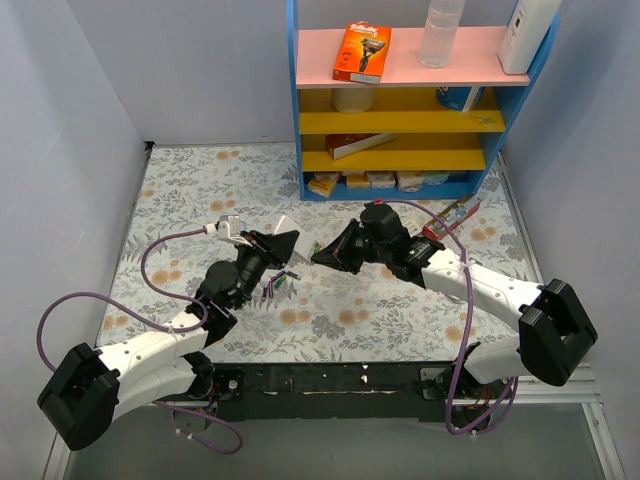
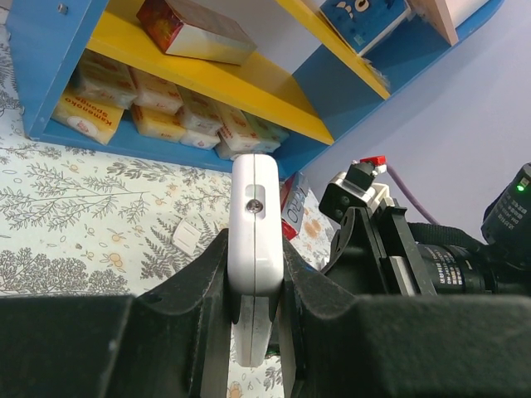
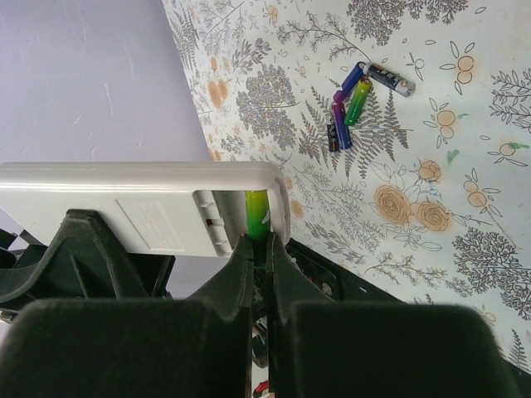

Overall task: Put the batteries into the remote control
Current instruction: Load the battery into the remote control.

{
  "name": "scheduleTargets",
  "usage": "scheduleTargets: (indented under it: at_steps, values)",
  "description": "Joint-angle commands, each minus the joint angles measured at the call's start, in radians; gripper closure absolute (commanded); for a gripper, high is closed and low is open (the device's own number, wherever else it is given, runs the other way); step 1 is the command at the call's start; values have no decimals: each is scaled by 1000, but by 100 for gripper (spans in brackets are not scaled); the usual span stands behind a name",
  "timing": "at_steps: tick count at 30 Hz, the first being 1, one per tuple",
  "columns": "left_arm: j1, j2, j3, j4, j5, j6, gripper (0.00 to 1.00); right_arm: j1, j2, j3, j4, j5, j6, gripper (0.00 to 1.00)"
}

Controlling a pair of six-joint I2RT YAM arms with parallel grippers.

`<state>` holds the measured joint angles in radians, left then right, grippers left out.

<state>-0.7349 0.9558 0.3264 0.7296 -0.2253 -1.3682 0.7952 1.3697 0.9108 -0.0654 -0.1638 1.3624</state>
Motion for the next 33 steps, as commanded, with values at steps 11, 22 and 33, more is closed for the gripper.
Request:
scheduleTargets:
  at_steps: [11,22,33]
  values:
    - [-37,-104,62,103,150,-66,100,-27,71,-1,-24,115,-34,91]
    - [-38,-138,62,82,179,-55,100,-70,115,-18,56,-14,-42,79]
    - [-38,-120,68,116,256,-72,100,-83,183,7,107,-146,-74,80]
